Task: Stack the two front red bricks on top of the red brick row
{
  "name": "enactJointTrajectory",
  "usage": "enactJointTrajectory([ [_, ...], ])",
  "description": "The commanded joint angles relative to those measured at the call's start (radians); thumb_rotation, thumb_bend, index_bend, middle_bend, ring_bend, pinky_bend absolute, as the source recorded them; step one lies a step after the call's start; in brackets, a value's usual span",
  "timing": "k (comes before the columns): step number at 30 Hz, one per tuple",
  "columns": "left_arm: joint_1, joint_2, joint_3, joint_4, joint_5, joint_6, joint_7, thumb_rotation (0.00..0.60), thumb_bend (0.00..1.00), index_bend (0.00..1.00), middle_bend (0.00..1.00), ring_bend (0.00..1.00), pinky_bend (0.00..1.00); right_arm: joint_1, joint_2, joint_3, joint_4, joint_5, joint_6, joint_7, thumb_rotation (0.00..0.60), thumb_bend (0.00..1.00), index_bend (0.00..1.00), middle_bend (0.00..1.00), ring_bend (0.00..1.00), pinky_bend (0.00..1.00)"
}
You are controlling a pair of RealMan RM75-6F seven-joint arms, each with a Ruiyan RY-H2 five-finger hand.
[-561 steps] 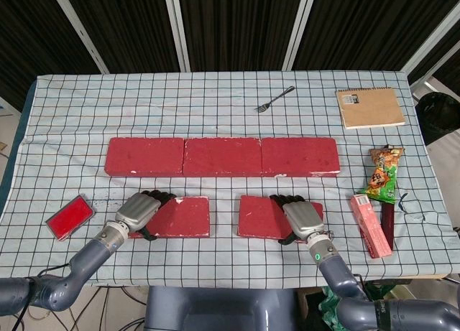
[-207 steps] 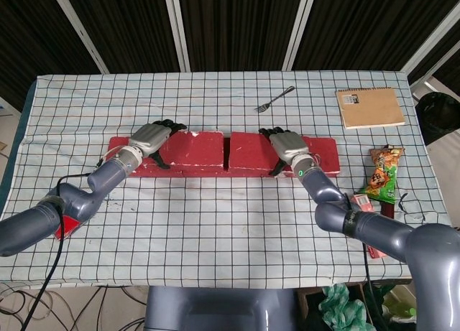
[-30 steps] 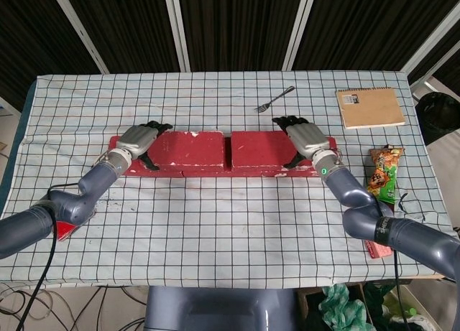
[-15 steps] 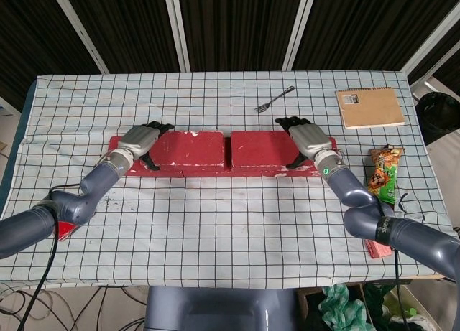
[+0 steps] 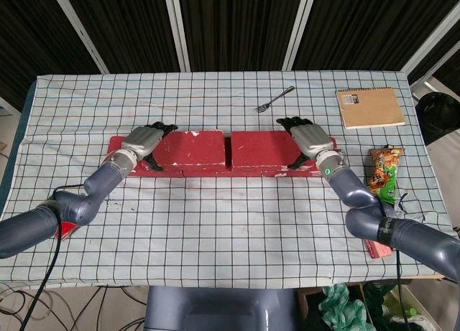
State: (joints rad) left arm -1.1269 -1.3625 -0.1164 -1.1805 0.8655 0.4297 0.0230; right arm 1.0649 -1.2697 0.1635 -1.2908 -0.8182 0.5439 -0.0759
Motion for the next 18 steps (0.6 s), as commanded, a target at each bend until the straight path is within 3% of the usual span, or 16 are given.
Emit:
enactJointTrajectory([
  [1, -0.002, 0.000, 0.002, -0.002, -0.006, 0.001, 0.003, 0.600, 0.00, 0.07, 0.11, 0.00, 0.15, -0.002, 0.001, 0.001, -0.001, -0.002, 0.002, 0.001, 0.600, 0.00, 0.03, 0.04, 0.00, 0.08],
  [10, -0.011, -0.010, 0.007, 0.002, -0.026, 0.007, 0.019, 0.600, 0.00, 0.07, 0.11, 0.00, 0.15, -0.010, 0.005, 0.002, 0.000, -0.002, 0.005, 0.000, 0.600, 0.00, 0.03, 0.04, 0.00, 0.08],
  [18, -0.011, -0.003, 0.008, -0.003, -0.036, 0.030, 0.034, 0.600, 0.00, 0.06, 0.10, 0.00, 0.09, -0.011, 0.002, 0.001, 0.004, -0.003, 0.003, -0.003, 0.600, 0.00, 0.03, 0.04, 0.00, 0.08],
])
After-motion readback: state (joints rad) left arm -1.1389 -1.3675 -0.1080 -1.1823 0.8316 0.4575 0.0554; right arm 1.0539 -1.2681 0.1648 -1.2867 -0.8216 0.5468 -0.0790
